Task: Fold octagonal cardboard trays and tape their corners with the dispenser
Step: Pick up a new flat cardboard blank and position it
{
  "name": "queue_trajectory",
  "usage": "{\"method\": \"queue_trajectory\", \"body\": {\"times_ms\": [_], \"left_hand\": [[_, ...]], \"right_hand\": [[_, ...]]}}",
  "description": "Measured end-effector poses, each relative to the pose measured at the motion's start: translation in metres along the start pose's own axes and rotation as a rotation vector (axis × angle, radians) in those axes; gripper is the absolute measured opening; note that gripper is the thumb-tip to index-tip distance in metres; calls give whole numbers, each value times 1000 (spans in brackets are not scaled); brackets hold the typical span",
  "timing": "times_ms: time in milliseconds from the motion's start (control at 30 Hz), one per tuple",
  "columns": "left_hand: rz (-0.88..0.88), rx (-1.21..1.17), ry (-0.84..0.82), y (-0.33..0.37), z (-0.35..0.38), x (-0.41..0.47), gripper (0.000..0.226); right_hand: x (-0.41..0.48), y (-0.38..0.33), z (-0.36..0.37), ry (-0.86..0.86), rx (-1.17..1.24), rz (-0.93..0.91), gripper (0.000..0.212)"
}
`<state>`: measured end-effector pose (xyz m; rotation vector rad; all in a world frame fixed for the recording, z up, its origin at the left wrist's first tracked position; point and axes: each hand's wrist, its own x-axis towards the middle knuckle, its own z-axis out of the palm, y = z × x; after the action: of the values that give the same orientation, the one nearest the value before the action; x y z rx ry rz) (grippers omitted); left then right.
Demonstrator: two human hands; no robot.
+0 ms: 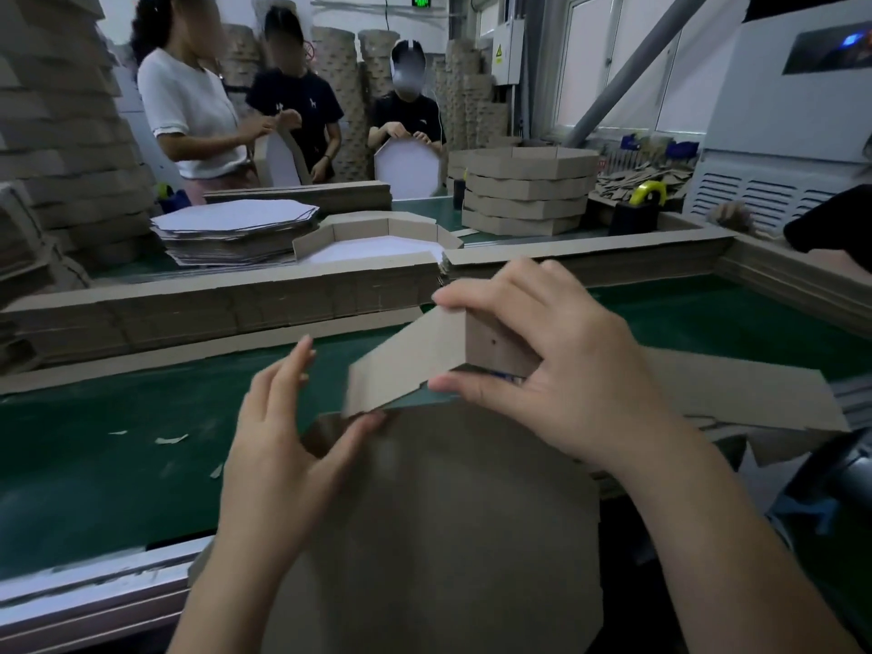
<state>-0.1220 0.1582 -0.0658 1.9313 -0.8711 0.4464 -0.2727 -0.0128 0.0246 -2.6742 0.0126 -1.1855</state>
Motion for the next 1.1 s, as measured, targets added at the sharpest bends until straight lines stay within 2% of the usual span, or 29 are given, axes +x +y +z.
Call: {"method": "queue_trajectory", "body": {"times_ms": [67, 167, 267, 367, 567, 700, 900, 1100], "left_hand": [[-74, 68, -118, -8, 1, 2, 74], [-169, 87, -277, -10, 3, 5, 47], [-248, -80, -251, -7, -1, 7, 38], [-223, -169, -229, 2, -7, 6, 23], [-80, -243, -160, 32, -21, 8, 36], [-24, -344, -133, 49, -26, 7, 29], [10, -480, -117, 61, -28, -10, 22], [-10, -471, -110, 47, -30, -30, 23]], "right_hand": [[10, -5, -11, -36, -128, -5, 51], [22, -13, -24, -93, -289, -11, 51], [25, -23, -36, -117, -419, -12, 51], [24, -32, -51, -130, -509, 8, 53], [22, -52, -91, -121, -628, 30, 56], [16, -61, -117, -57, -683, 20, 55], [-6, -52, -130, -48, -619, 46, 53], [-32, -23, -90, 58, -170, 206, 46]]}}
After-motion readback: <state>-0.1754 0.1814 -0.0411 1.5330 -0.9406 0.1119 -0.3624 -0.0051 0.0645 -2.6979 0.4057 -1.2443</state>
